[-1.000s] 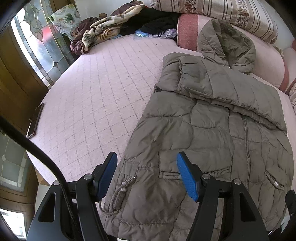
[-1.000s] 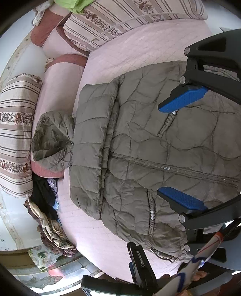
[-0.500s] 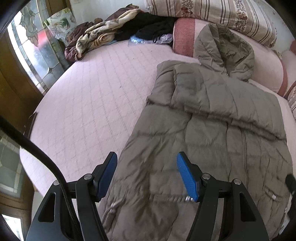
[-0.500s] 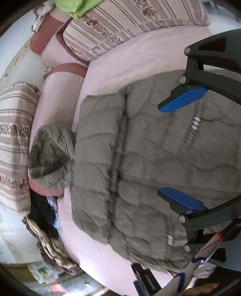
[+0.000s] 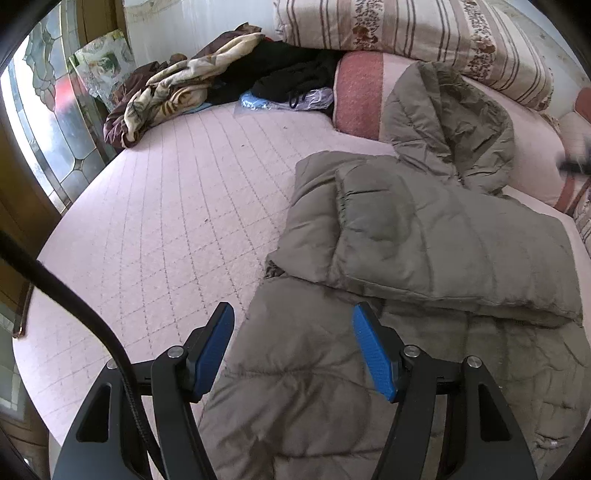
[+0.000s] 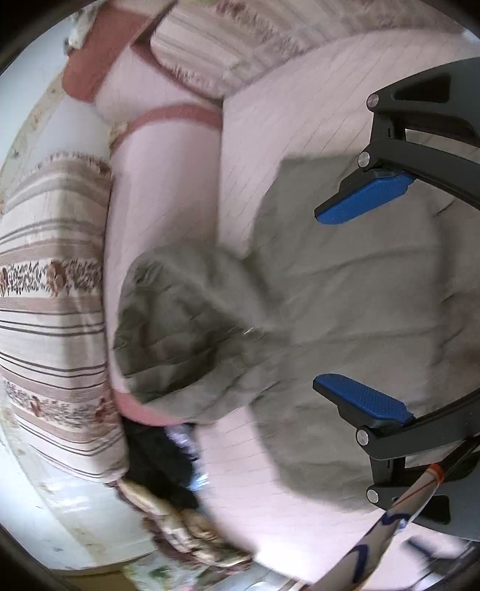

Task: Fold large clothes
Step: 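Move the right tool over the coat toward the hood, then close the right tool on the olive hood and lift it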

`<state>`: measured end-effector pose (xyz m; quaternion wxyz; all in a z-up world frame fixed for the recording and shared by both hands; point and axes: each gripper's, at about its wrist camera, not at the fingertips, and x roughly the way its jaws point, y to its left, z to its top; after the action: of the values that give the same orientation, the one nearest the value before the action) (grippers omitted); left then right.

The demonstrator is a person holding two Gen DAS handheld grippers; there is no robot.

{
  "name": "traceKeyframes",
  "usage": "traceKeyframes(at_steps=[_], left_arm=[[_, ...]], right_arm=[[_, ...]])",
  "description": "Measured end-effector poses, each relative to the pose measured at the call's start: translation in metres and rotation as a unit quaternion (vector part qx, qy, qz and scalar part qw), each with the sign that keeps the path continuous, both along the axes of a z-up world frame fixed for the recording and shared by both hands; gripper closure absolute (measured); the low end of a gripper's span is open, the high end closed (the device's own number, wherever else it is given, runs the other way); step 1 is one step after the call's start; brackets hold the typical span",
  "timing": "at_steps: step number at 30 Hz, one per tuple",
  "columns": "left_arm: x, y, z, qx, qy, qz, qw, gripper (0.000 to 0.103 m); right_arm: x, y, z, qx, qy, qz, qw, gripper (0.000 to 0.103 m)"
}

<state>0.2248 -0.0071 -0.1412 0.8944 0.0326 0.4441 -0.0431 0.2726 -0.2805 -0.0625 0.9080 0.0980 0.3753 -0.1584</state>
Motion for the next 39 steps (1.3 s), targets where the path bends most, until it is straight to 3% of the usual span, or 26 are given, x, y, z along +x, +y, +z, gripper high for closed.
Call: traceKeyframes(at_steps=[9, 17, 25, 27, 29, 30, 32, 39], left_arm=[[0.02, 0.017, -0.022, -0.007, 0.023, -0.001, 0.9997, 0.037], [0.03, 0.022, -0.034, -0.025, 0.05, 0.0, 0.9984, 0.037], [0.035, 0.022, -0.041, -0.028, 0.055, -0.001, 0.9981, 0.035], [0.036, 0.023, -0.042, -0.03, 0.057, -0.001, 0.9979, 0.035], [0.038, 0.023, -0.042, -0.033, 0.059, -0.001, 0.9977, 0.035], [0.038, 0.023, -0.042, -0.034, 0.06, 0.0, 0.9976, 0.035], [0.038, 0.023, -0.041, -0.038, 0.061, 0.001, 0.9974, 0.035], [0.032, 0.029, -0.029, -0.051, 0.056, 0.002, 0.9971, 0.035]], right_arm=[[0.151, -0.016, 0.025, 0.139, -0.03, -0.017, 0.99, 0.015], [0.239, -0.013, 0.031, 0.143, -0.047, -0.063, 0.987, 0.014], [0.285, -0.021, 0.007, 0.145, -0.028, -0.084, 0.986, 0.013], [0.288, -0.024, -0.003, 0.153, -0.018, -0.082, 0.985, 0.021], [0.286, -0.025, -0.01, 0.172, -0.005, -0.069, 0.983, 0.072], [0.282, -0.025, -0.012, 0.174, -0.003, -0.063, 0.983, 0.083], [0.267, -0.018, -0.006, 0.146, -0.003, -0.055, 0.988, 0.091], [0.184, 0.019, 0.022, 0.068, 0.0, -0.009, 0.998, 0.095]])
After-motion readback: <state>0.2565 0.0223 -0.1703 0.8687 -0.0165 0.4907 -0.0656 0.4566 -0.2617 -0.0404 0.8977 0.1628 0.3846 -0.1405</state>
